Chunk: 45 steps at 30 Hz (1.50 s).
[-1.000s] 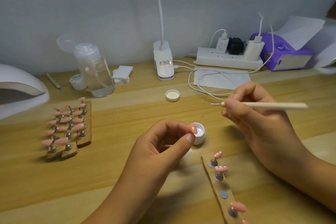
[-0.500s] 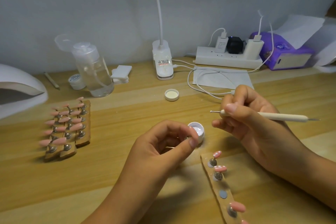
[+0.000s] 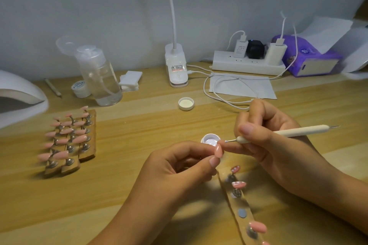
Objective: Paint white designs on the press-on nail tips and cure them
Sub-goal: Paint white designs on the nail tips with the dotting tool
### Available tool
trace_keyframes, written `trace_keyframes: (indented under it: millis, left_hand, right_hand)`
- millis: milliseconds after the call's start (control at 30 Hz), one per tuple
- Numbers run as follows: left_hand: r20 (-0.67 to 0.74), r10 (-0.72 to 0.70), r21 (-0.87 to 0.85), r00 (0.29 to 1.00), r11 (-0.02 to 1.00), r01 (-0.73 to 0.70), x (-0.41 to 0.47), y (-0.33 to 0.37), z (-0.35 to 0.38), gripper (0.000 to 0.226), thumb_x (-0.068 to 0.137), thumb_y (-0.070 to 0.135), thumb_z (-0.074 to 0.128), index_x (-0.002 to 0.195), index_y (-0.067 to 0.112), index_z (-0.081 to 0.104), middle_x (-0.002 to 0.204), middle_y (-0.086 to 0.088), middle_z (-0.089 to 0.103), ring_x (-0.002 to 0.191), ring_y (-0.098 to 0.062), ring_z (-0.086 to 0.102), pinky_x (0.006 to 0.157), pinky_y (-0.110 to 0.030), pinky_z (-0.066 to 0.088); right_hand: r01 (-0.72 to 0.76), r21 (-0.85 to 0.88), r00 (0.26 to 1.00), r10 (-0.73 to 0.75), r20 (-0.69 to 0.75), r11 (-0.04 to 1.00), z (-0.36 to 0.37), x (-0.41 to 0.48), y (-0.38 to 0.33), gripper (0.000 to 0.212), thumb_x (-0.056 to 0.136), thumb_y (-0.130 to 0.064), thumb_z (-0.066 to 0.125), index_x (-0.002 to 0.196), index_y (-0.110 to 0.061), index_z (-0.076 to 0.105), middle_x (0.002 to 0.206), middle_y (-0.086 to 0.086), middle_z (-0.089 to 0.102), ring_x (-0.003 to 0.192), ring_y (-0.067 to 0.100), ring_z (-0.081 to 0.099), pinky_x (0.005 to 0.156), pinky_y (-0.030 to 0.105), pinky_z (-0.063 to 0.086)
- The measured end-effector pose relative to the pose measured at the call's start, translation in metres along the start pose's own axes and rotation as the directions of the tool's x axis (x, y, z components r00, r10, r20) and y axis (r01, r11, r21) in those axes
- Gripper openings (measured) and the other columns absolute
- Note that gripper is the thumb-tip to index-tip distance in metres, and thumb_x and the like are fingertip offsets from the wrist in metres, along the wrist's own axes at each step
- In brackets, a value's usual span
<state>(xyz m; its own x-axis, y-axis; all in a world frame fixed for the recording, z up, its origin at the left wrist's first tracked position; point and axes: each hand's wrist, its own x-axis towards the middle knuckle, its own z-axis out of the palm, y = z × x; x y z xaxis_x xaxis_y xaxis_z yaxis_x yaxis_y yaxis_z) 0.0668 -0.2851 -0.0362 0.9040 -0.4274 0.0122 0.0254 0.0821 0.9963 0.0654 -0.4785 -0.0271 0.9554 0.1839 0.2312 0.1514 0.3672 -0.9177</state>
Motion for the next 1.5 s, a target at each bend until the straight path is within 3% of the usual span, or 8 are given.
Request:
trace_keyframes:
  millis: [133, 400, 733, 1167, 1267, 1500]
  left_hand:
    - [-0.004, -0.016, -0.010, 1.000, 1.000, 0.016, -0.0006, 0.0008, 0.0006, 0.016, 0.070, 0.024, 0.077, 0.085, 0.021, 0.079, 0.081, -0.009, 0.075, 0.070, -0.009, 0.067, 0.072, -0.022, 0.055]
    - [-0.007, 0.012, -0.002, 1.000, 1.000, -0.012, -0.0001, 0.0025, 0.0035, 0.027, 0.064, 0.034, 0.075, 0.083, 0.015, 0.078, 0.062, 0.006, 0.066, 0.064, -0.005, 0.062, 0.066, -0.016, 0.051]
    - [0.006, 0.014, -0.015, 1.000, 1.000, -0.014, -0.0004, 0.0034, 0.0033, 0.022, 0.066, 0.032, 0.081, 0.082, 0.016, 0.077, 0.062, 0.005, 0.066, 0.063, -0.005, 0.061, 0.065, -0.016, 0.050]
    - [0.015, 0.021, -0.006, 1.000, 1.000, -0.021, 0.0003, 0.0019, 0.0031, 0.023, 0.067, 0.033, 0.084, 0.083, 0.017, 0.077, 0.062, 0.008, 0.065, 0.064, -0.005, 0.061, 0.066, -0.017, 0.050]
    - [0.015, 0.031, -0.010, 0.999, 0.999, -0.031, 0.0003, 0.0002, 0.0024, 0.024, 0.068, 0.035, 0.076, 0.083, 0.016, 0.077, 0.062, 0.009, 0.065, 0.064, -0.005, 0.061, 0.066, -0.016, 0.050]
    - [0.021, 0.036, -0.008, 0.999, 0.999, -0.036, 0.0008, -0.0007, 0.0020, 0.021, 0.070, 0.033, 0.076, 0.083, 0.017, 0.077, 0.062, 0.010, 0.064, 0.064, -0.004, 0.061, 0.067, -0.016, 0.051]
  right_hand:
    - [0.001, -0.019, 1.000, -0.001, -0.015, 1.000, 0.0028, -0.0008, -0.0005, 0.019, 0.076, -0.012, 0.067, 0.065, -0.018, 0.053, 0.061, -0.001, 0.050, 0.054, 0.006, 0.049, 0.072, 0.032, 0.057]
    - [-0.013, -0.057, 1.000, 0.014, 0.005, 0.998, 0.0018, -0.0015, -0.0003, 0.018, 0.075, -0.012, 0.067, 0.065, -0.019, 0.054, 0.063, -0.002, 0.053, 0.057, 0.004, 0.054, 0.066, 0.026, 0.056]
    - [-0.018, -0.067, 1.000, 0.020, 0.016, 0.998, 0.0014, -0.0011, 0.0005, 0.019, 0.075, -0.013, 0.067, 0.065, -0.021, 0.054, 0.063, -0.002, 0.053, 0.057, 0.004, 0.055, 0.064, 0.021, 0.054]
    - [-0.043, -0.044, 0.999, 0.043, 0.001, 0.998, 0.0018, -0.0003, 0.0004, 0.018, 0.074, -0.013, 0.068, 0.064, -0.018, 0.053, 0.062, -0.002, 0.053, 0.057, 0.005, 0.054, 0.065, 0.025, 0.056]
    - [-0.047, -0.050, 0.999, 0.048, 0.003, 0.998, 0.0016, -0.0001, 0.0005, 0.018, 0.074, -0.013, 0.068, 0.065, -0.018, 0.053, 0.062, -0.002, 0.053, 0.056, 0.005, 0.053, 0.064, 0.024, 0.055]
    - [-0.043, -0.055, 0.999, 0.044, 0.020, 0.998, 0.0004, 0.0002, 0.0013, 0.019, 0.076, -0.013, 0.068, 0.065, -0.019, 0.053, 0.063, -0.003, 0.053, 0.057, 0.005, 0.053, 0.064, 0.022, 0.054]
